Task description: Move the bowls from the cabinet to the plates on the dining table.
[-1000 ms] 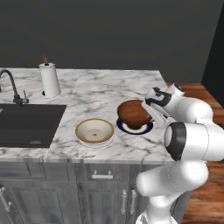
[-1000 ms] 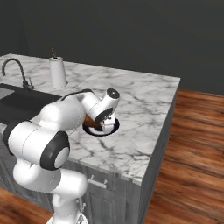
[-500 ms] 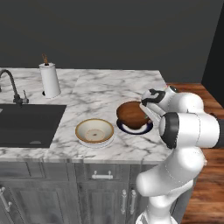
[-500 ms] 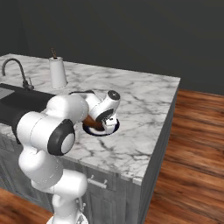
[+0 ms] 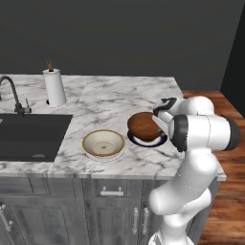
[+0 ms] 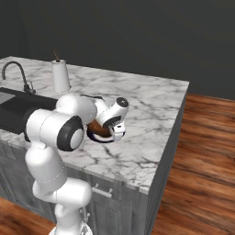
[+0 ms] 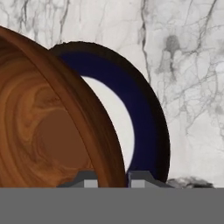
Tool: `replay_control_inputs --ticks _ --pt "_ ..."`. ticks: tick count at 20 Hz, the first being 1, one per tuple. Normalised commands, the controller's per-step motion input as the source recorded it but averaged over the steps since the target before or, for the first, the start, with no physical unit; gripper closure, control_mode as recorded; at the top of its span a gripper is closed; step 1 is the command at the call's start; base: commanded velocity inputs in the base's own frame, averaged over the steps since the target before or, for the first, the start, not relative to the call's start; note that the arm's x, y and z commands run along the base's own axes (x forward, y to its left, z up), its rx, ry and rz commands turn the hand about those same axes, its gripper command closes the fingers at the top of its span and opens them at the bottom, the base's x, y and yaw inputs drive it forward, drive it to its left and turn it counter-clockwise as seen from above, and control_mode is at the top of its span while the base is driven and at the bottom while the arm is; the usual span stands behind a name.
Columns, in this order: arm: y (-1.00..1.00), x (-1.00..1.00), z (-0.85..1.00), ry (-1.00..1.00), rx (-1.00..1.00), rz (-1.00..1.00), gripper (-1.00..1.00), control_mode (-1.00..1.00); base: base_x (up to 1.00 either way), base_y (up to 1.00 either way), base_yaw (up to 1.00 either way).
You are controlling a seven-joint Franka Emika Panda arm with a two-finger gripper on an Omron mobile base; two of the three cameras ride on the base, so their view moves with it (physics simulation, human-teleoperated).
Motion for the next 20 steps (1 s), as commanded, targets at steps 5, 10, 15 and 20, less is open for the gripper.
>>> replay_control_inputs --ticks 5,10,15,20 --pt "-0.04 0.23 -0.20 0.01 0.00 0.00 1.00 -1.00 0.00 0.00 0.00" --pt "-0.02 0.07 -0.14 0.02 0.00 0.00 -1.00 -1.00 0.00 0.00 0.00" --pt "-0.01 -0.15 0.16 0.00 0.00 0.00 -1.00 -1.00 0.00 0.00 0.00" --pt "-0.03 -0.21 0.23 0.00 0.00 0.00 -1.00 -1.00 0.00 0.00 0.00"
